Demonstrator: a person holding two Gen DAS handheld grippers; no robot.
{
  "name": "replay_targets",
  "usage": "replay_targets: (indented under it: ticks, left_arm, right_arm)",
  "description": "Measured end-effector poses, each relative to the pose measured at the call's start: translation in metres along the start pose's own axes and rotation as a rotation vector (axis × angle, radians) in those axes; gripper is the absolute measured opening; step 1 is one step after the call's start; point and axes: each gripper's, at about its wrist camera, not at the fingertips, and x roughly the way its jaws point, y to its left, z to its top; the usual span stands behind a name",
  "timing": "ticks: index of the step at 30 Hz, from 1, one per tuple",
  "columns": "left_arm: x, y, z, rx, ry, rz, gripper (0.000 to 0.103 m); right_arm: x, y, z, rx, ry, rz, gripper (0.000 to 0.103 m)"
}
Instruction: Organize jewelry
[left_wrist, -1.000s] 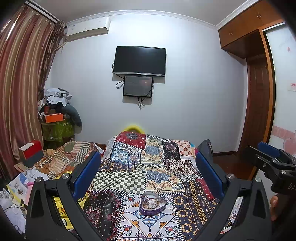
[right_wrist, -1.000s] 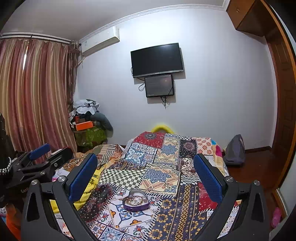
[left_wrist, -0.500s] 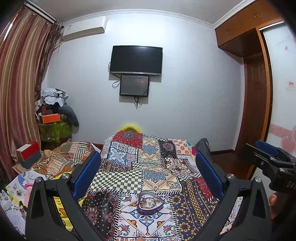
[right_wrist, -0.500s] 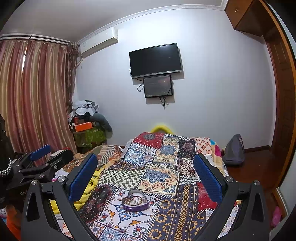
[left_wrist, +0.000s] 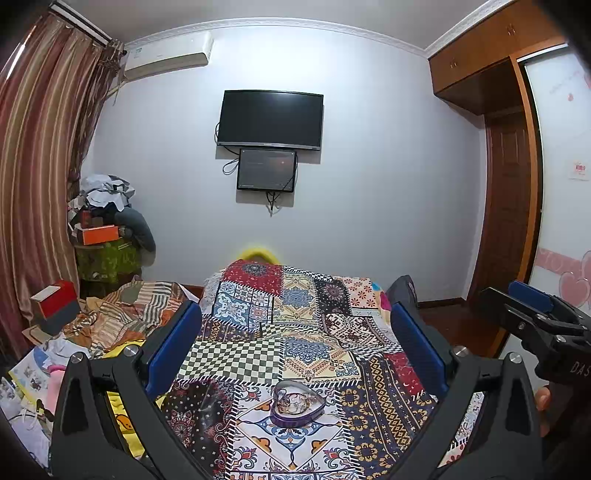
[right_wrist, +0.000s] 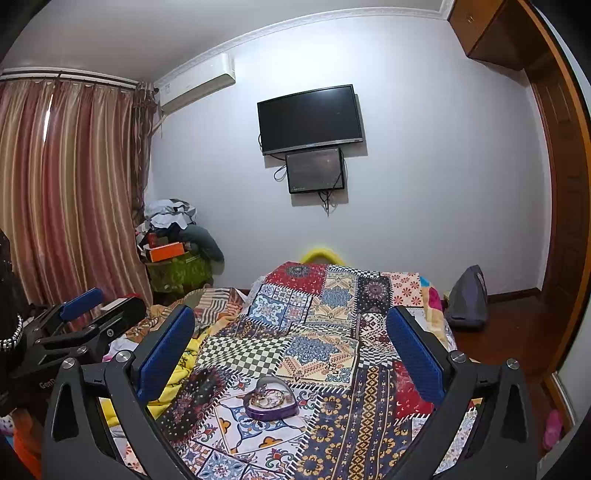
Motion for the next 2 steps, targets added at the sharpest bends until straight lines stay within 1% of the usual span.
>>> replay_targets:
  ticks: [2]
  left_arm:
    - [0.0000, 0.0007, -0.0004, 0.001, 0.001, 0.003, 0.103]
  right_arm:
    - [0.0014, 0.0013, -0.0004, -0.003, 0.004, -0.001, 0.103]
